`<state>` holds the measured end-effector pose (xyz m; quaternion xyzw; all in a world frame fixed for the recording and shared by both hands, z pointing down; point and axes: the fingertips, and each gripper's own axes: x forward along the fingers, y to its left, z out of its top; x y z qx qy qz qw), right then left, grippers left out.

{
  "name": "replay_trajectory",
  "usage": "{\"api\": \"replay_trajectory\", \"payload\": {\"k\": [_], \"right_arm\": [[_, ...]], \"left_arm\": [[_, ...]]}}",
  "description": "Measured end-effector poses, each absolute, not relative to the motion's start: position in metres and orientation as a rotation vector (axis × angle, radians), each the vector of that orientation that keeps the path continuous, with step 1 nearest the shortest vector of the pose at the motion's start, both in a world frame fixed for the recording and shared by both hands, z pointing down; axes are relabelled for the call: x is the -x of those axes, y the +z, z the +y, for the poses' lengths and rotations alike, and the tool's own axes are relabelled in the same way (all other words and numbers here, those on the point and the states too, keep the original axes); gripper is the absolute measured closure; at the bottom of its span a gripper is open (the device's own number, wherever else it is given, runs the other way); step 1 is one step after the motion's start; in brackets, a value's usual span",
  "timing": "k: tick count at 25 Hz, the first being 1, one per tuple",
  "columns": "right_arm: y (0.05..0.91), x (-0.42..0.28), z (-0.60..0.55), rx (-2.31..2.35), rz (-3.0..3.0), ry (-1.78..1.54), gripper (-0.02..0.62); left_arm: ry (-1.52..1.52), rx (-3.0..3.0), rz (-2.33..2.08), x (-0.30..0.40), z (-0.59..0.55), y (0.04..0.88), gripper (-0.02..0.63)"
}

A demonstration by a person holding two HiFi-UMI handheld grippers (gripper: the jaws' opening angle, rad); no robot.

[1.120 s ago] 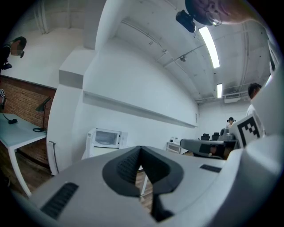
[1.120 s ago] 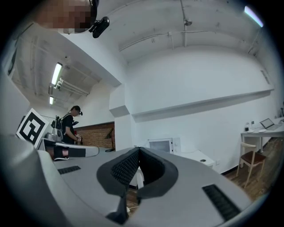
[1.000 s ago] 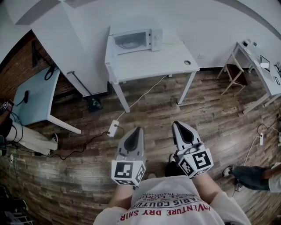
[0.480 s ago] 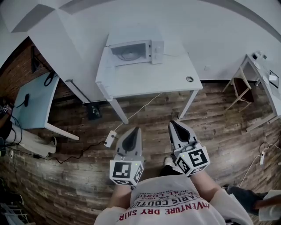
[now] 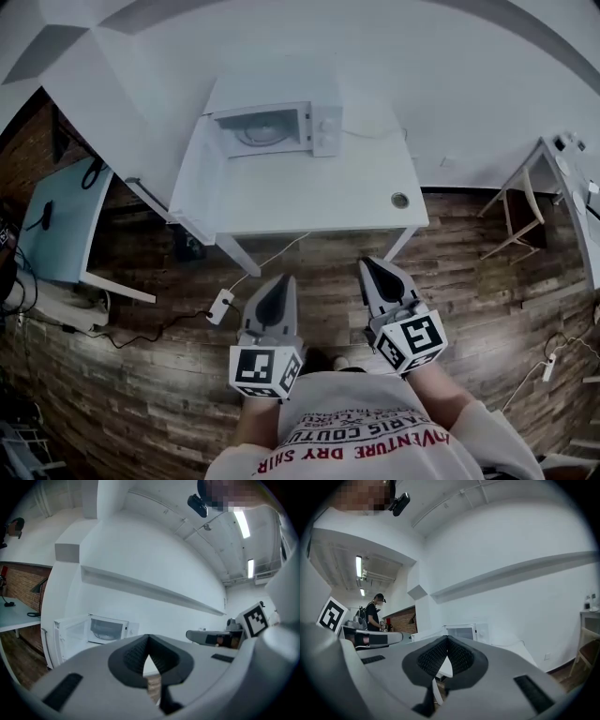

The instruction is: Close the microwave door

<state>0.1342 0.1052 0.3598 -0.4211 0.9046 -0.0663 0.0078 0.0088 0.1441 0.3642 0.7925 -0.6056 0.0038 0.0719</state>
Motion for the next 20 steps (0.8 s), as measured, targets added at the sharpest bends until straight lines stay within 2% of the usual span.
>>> {"api": "replay_trajectory", "payload": {"k": [15, 20], "right_arm": [[0.365, -0.097, -0.097, 1.375, 2.822, -0.191, 0.583], [0.374, -0.073, -0.169, 1.425, 2.822, -0.221, 0.583]], "left_arm": [[0.020, -2.442, -1.701, 0.015, -0.088, 0.370, 0.604], [0.110, -2.487, -1.664, 0.031, -0.158, 0.378, 0.604]]}}
